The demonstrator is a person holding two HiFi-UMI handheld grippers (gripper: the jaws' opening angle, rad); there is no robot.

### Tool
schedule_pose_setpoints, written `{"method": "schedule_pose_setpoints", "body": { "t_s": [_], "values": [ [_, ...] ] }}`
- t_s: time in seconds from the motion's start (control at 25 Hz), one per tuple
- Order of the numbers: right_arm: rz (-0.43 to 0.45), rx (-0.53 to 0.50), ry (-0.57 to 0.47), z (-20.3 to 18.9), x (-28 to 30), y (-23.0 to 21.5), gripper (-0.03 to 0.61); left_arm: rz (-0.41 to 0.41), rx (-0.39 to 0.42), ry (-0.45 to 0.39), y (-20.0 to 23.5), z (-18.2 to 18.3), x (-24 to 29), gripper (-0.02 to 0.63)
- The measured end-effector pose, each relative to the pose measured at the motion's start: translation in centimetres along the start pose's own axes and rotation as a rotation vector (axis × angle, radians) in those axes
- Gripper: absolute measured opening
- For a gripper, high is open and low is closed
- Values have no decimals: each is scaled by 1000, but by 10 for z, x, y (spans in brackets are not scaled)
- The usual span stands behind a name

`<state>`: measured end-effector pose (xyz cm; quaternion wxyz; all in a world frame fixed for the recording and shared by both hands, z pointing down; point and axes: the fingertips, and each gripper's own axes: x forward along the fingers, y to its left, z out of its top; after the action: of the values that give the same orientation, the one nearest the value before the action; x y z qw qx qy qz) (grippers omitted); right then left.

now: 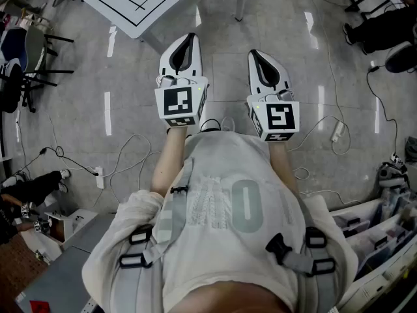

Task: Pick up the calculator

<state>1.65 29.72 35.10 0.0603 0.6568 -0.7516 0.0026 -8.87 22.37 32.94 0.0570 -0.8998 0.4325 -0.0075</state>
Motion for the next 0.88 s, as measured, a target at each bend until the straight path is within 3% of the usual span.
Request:
{"method": "schedule_pose_setpoints", "body": {
  "t_s": [0.6,0.88],
  "values": [
    [70,78,-22,-2,9,-1,6,49,-29,6,6,-6,3,21],
    [90,114,-20,-11,3,6,6,59,-3,-7,4,-3,-13,21]
  ]
}}
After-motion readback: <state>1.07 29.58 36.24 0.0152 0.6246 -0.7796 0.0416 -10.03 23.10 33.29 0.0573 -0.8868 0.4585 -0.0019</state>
